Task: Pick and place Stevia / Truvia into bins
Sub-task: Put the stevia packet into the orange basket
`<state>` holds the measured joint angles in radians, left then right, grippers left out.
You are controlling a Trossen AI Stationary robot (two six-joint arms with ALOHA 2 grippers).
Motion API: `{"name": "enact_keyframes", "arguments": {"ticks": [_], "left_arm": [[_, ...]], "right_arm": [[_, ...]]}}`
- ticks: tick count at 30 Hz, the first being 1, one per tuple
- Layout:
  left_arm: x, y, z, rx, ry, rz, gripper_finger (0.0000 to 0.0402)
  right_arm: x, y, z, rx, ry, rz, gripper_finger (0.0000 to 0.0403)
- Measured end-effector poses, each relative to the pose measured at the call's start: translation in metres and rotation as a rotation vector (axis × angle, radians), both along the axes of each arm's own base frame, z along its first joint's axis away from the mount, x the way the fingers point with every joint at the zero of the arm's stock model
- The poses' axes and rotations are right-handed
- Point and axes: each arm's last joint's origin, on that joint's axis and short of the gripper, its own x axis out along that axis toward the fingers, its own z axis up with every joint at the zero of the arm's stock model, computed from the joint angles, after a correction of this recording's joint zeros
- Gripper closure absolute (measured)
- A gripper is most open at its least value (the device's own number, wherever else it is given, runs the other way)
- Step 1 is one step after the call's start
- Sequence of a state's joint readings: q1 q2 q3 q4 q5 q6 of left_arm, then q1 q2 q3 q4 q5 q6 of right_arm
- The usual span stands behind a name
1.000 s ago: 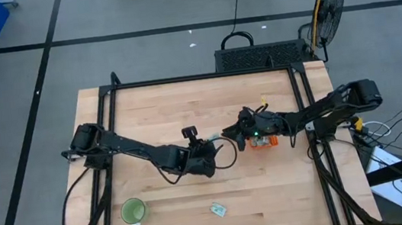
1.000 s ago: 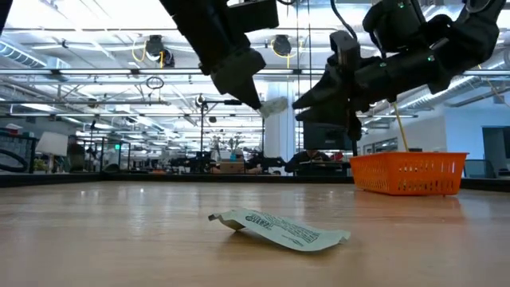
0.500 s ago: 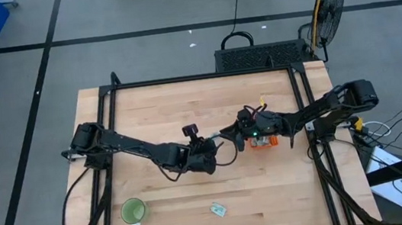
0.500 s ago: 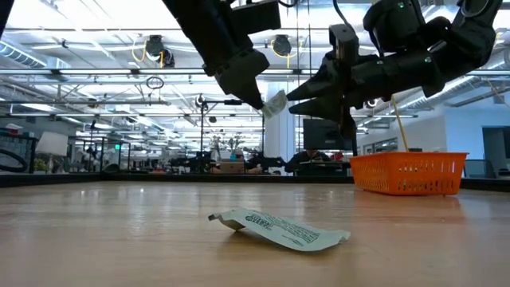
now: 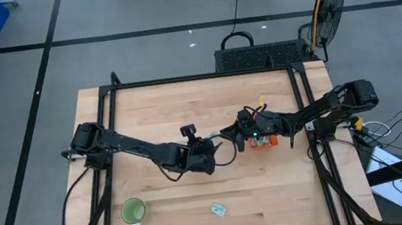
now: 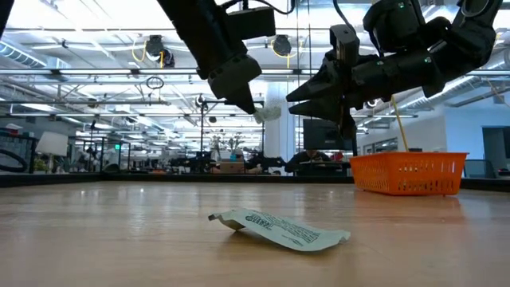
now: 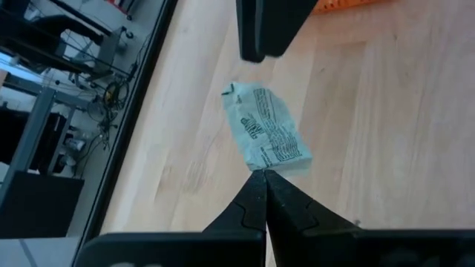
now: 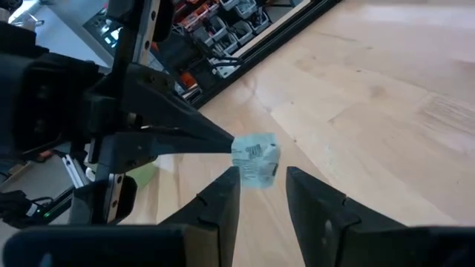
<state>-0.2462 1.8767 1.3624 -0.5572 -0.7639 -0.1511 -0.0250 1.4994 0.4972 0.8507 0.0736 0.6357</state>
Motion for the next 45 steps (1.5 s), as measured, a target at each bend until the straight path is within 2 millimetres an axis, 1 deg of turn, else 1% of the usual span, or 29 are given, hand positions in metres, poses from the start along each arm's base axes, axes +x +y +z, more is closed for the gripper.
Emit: {"name": "enact_keyframes", "arguments": {"ticks": [5,13,18,21,25,26,33,36,42,45], "left_arm": [[0.001,0.0,0.0,-0.004,-0.008,0.004,0.0398],[0.014,0.007,0.007,-0.021,-0.097,-0.049,0.0399],[0.018,0.011,0.009,-0.042,-0.129,-0.062,0.0399],[0.018,0.012,0.009,-0.045,-0.124,-0.062,0.0399],[0.018,0.014,0.009,-0.063,-0.119,-0.07,0.0394],[0.018,0.014,0.008,-0.071,-0.116,-0.074,0.0394],[0.018,0.02,0.007,-0.09,-0.103,-0.068,0.0389],[0.018,0.021,0.007,-0.097,-0.096,-0.067,0.0368],[0.014,0.021,0.003,-0.099,-0.045,-0.057,0.0296],[0.011,0.02,0.001,-0.169,-0.015,-0.076,0.0267]], "right_arm": [[0.0,0.0,0.0,0.006,0.002,-0.002,0.0298],[0.0,0.0,0.0,0.007,0.001,-0.003,0.0298],[0.0,0.0,0.0,-0.013,-0.004,0.001,0.0301],[0.0,0.0,0.0,-0.02,0.005,0.003,0.0322],[0.0,0.0,0.0,-0.054,0.008,0.012,0.0382],[0.0,0.0,0.0,-0.067,0.009,0.015,0.0391],[0.0,0.0,-0.001,-0.078,0.013,0.018,0.0394],[-0.001,0.0,-0.003,-0.085,0.036,0.019,0.0398],[-0.003,-0.006,-0.007,-0.138,0.096,-0.005,0.0395],[-0.007,-0.008,-0.008,-0.194,0.159,-0.014,0.0399]]}}
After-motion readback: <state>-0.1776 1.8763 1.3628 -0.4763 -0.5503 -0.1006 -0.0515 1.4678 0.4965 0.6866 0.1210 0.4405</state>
